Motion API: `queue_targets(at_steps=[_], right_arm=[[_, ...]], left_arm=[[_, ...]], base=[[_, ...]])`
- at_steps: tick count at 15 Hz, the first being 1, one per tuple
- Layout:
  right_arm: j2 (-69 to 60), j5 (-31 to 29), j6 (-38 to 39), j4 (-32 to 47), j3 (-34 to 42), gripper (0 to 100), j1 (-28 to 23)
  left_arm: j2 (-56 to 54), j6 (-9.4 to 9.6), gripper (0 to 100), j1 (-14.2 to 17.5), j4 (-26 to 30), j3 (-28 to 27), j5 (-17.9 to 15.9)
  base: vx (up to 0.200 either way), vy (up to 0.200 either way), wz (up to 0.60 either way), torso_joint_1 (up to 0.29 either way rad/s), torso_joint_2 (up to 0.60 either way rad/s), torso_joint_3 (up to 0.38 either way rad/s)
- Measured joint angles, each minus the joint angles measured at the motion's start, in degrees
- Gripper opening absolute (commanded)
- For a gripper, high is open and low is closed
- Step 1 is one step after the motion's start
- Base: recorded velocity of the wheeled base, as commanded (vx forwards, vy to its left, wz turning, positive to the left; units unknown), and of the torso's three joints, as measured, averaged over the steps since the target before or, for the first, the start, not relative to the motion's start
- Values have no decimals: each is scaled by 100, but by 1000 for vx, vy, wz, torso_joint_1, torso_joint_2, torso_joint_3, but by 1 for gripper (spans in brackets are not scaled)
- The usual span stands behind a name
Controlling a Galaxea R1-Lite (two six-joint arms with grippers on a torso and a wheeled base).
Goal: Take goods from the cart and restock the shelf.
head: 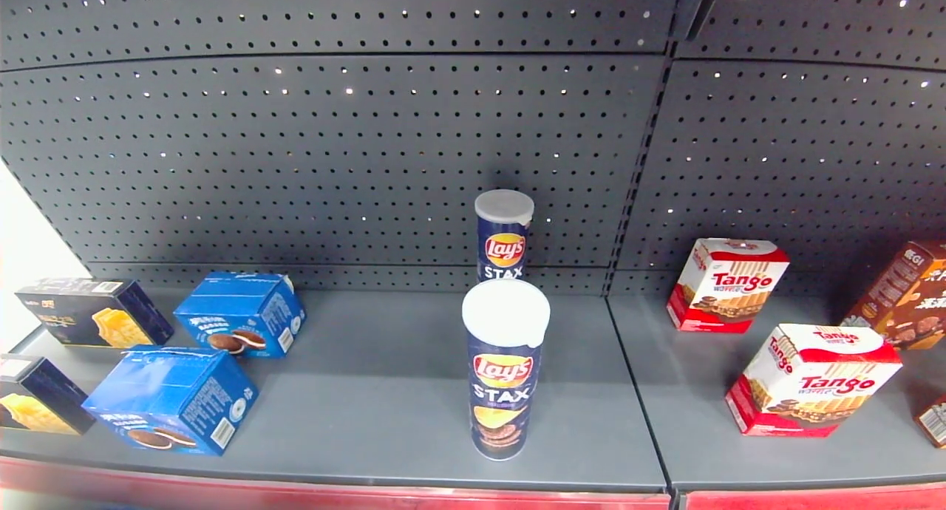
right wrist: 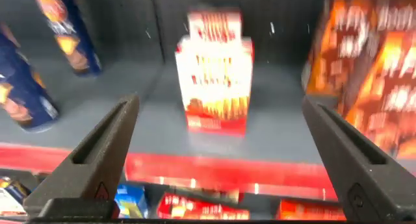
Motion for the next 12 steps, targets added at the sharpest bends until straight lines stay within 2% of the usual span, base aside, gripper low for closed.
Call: queue_targets(at_steps=[1, 3, 7, 9, 12], right_arm=[[-123, 37, 2, -110, 265, 100, -78], [-297, 30, 6, 165, 463, 100, -122], [-538, -55, -35, 243, 512, 100, -84], [-567, -452, -108, 547, 518, 100, -78], [-577, -432, -221, 577, 518, 100, -73]], left_arm=[[0, 0, 100, 0, 0, 0, 5], [0, 0, 100, 0, 0, 0, 2], [0, 0, 100, 1, 0, 0, 2], [0, 0, 100, 4, 0, 0, 2], [0, 0, 100, 1, 0, 0, 5]], base=[[0, 0, 0, 0, 0, 0], [0, 0, 0, 0, 0, 0], [0, 0, 0, 0, 0, 0], [0, 0, 0, 0, 0, 0], [0, 0, 0, 0, 0, 0]])
